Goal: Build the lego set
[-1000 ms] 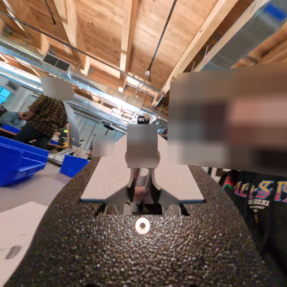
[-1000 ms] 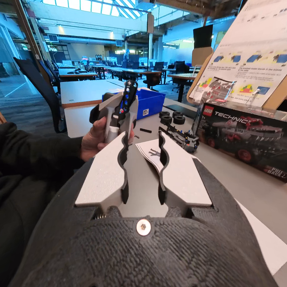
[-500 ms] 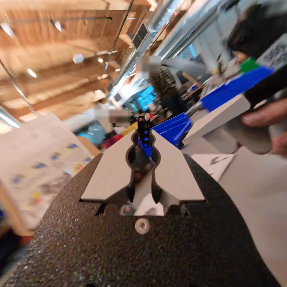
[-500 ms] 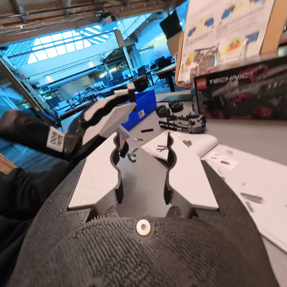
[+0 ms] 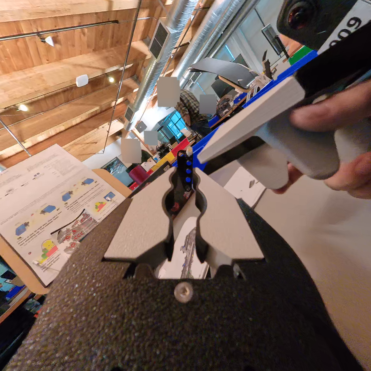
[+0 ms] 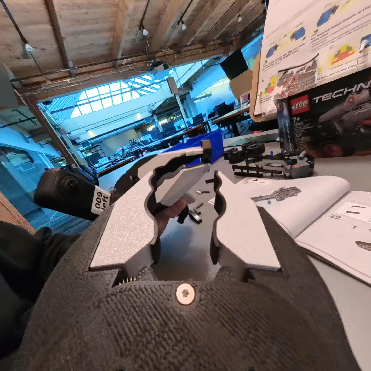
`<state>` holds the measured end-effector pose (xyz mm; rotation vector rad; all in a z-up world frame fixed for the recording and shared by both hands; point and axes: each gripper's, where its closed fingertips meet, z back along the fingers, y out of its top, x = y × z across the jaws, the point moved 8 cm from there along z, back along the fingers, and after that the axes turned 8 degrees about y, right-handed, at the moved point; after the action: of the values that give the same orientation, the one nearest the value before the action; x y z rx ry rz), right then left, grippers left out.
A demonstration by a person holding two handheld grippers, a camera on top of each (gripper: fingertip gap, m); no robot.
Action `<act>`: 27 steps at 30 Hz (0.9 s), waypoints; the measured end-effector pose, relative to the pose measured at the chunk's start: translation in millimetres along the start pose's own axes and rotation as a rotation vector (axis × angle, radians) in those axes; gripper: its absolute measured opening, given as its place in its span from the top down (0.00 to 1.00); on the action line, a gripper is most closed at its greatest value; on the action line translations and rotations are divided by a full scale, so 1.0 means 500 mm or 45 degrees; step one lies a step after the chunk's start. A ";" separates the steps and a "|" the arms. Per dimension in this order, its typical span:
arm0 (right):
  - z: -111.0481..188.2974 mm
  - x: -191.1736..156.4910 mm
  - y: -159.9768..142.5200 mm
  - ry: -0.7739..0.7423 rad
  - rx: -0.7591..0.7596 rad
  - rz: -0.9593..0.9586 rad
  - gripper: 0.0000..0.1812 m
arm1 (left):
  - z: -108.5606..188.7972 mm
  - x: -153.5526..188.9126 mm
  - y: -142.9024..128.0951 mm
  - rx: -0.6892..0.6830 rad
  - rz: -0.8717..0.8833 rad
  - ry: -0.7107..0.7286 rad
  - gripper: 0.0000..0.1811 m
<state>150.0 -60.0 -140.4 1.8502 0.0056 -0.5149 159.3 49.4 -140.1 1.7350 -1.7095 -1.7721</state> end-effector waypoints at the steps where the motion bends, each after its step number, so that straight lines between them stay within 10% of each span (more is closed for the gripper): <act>1: -0.003 0.001 -0.002 0.010 0.023 0.008 0.72 | 0.000 0.002 -0.002 -0.001 -0.002 -0.008 0.94; 27: 0.099 0.057 0.051 -0.146 0.177 0.258 0.88 | -0.097 0.095 0.051 -0.012 -0.042 -0.050 0.93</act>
<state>165.1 -120.7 -139.6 1.9278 -0.2984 -0.4882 165.1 -22.6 -135.4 1.7458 -1.6945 -1.8364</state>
